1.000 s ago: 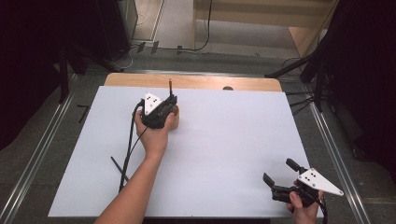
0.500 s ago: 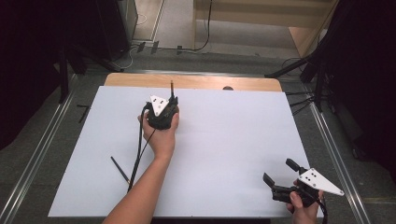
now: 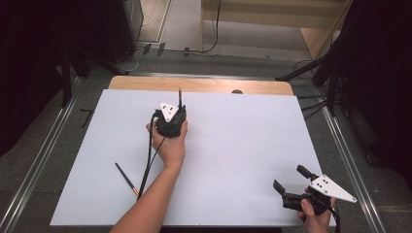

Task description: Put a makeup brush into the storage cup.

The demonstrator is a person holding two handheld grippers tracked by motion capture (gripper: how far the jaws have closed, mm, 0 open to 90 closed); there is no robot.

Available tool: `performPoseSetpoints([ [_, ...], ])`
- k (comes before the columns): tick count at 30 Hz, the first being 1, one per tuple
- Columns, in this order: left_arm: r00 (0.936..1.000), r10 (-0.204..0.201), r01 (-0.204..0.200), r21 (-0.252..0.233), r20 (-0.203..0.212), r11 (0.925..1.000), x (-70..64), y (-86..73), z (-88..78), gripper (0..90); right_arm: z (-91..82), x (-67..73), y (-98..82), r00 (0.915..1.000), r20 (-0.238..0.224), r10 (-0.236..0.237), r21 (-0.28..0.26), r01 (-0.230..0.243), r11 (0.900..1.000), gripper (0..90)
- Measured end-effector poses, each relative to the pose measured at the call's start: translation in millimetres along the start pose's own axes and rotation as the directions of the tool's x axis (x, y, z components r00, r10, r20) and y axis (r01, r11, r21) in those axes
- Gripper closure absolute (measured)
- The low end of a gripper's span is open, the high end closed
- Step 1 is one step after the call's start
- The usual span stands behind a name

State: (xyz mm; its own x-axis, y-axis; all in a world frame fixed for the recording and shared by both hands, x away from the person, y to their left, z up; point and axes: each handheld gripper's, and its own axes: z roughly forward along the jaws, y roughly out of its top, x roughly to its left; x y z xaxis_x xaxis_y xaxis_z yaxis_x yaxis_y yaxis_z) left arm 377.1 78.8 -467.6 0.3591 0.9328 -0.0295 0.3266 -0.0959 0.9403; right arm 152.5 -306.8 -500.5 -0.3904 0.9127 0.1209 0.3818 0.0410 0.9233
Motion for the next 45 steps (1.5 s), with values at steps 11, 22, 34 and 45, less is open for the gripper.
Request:
performPoseSetpoints([
  [11, 0.9984, -0.01, 0.008, 0.026, 0.056, 0.9996, 3.6, -3.3, -4.6, 77.8, 0.7, 1.8, 0.2, 1.0, -0.002, -0.009, 0.0, 0.009, 1.0, 0.0],
  [22, 0.9912, -0.03, 0.028, 0.022, 0.129, 0.9994, 13.2, -1.2, -22.8, 69.7, 1.1, 2.0, 0.0, 0.9999, -0.003, -0.012, -0.003, 0.012, 1.0, 0.0],
  [34, 0.9736, -0.024, 0.019, 0.024, 0.227, 0.9995, 20.7, 1.2, -49.0, 55.4, -0.5, -0.5, -0.4, 0.9999, 0.007, -0.009, -0.006, 0.009, 1.0, 0.0],
  [45, 0.953, -0.032, 0.032, 0.005, 0.301, 0.9995, 34.8, 5.4, -80.1, 42.3, -1.4, 0.2, -0.3, 0.9999, 0.01, -0.01, -0.011, 0.01, 1.0, 0.0],
])
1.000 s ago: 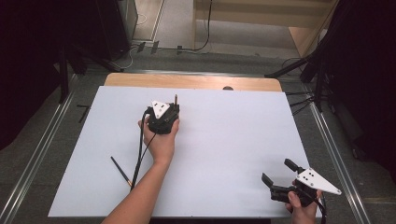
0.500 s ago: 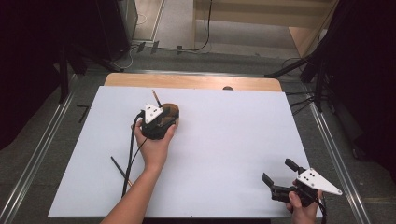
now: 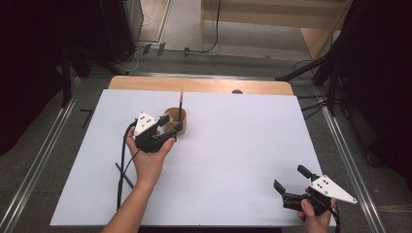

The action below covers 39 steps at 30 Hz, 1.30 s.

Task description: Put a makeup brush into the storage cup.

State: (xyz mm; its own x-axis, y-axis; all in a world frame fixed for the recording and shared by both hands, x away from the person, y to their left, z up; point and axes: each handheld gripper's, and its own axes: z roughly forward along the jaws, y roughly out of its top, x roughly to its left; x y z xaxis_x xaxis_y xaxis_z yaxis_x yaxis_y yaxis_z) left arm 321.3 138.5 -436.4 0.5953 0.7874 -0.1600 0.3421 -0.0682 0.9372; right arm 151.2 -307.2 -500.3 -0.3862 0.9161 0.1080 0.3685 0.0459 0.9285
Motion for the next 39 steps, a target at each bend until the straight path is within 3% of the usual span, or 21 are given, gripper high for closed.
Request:
performPoseSetpoints([
  [19, 0.9989, 0.0, 0.0, 0.011, 0.047, 0.9999, 11.6, -11.8, -37.7, 22.2, 0.1, 3.3, 0.3, 0.9998, 0.001, -0.022, -0.005, 0.022, 1.0, 0.0],
  [25, 0.9977, -0.002, 0.001, 0.012, 0.067, 0.9999, 15.1, -12.2, -46.9, 7.9, -0.7, 2.0, 0.1, 0.9998, 0.005, -0.02, -0.005, 0.02, 1.0, 0.0],
  [27, 0.9949, 0.007, -0.009, 0.014, 0.1, 0.9999, 15.1, -13.5, -49.5, 0.0, -0.8, 2.1, 0.5, 0.9997, 0.006, -0.022, -0.008, 0.022, 1.0, 0.0],
  [39, 0.9966, 0.003, -0.005, 0.022, 0.083, 0.9997, 20.7, -24.9, -71.6, 0.0, -1.9, 2.7, 1.0, 0.9994, 0.013, -0.031, -0.007, 0.031, 0.999, 0.0],
])
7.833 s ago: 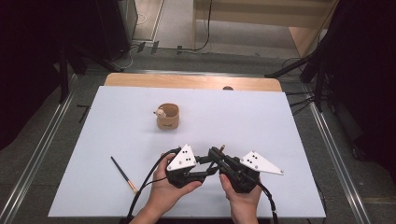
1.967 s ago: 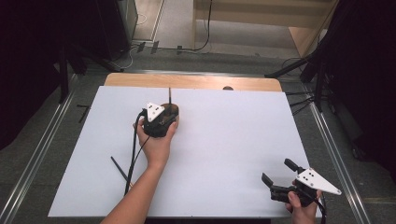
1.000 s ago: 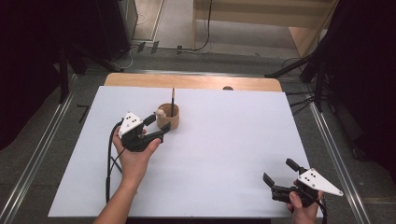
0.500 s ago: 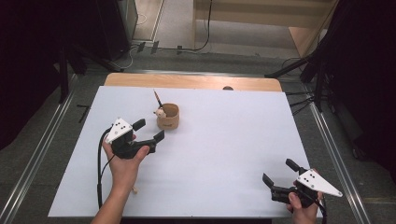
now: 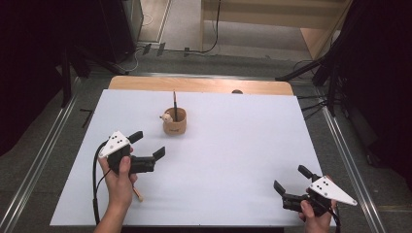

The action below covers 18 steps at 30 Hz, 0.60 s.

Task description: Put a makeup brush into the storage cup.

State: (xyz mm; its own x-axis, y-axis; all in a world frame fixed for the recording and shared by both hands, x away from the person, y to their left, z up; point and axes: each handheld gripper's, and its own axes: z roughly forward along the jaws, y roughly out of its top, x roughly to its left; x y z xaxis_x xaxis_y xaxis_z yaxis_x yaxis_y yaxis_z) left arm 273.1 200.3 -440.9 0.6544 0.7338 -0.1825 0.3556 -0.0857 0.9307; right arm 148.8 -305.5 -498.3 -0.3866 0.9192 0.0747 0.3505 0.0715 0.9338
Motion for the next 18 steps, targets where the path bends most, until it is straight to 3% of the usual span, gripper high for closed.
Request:
performPoseSetpoints([
  [18, 0.9979, 0.004, -0.004, -0.004, -0.064, 1.0, 18.0, -25.1, -46.7, 0.0, 2.6, 4.1, 1.5, 0.9999, -0.003, -0.011, 0.003, 0.011, 1.0, 0.0],
])
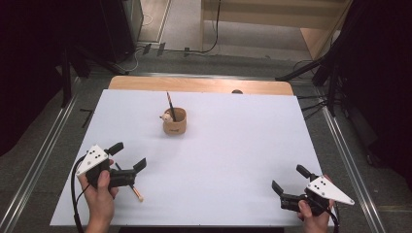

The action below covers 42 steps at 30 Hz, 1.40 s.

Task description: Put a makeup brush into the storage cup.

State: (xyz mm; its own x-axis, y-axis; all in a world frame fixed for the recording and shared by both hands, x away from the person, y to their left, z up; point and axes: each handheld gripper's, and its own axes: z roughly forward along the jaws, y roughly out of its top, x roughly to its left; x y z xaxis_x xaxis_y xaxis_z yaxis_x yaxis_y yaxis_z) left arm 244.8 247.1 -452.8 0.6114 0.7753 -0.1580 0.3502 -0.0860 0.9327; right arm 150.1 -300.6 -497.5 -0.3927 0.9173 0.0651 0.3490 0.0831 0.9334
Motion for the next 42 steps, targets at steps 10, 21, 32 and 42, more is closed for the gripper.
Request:
performPoseSetpoints([
  [10, 0.9979, -0.038, 0.038, 0.002, -0.053, 0.9993, 14.1, -17.7, -15.1, 0.0, -0.1, 1.2, 0.2, 1.0, 0.006, 0.003, 0.0, -0.003, 1.0, 0.0],
  [21, 0.9963, -0.043, 0.043, -0.003, -0.075, 0.9991, 18.7, -21.2, -28.2, 0.0, -0.1, 0.8, 0.3, 0.9999, 0.01, 0.004, -0.005, -0.004, 1.0, 0.0],
  [32, 0.9917, -0.053, 0.06, 0.057, -0.117, 0.9965, 16.9, -15.8, -32.2, 0.0, 0.1, 1.4, 0.6, 1.0, 0.007, -0.001, -0.003, 0.001, 1.0, 0.0],
  [42, 0.9864, 0.024, 0.014, 0.229, -0.162, 0.9732, 14.8, 3.9, -22.2, 0.0, -4.2, -3.6, 0.3, 0.9997, 0.02, 0.013, -0.009, -0.013, 1.0, 0.0],
])
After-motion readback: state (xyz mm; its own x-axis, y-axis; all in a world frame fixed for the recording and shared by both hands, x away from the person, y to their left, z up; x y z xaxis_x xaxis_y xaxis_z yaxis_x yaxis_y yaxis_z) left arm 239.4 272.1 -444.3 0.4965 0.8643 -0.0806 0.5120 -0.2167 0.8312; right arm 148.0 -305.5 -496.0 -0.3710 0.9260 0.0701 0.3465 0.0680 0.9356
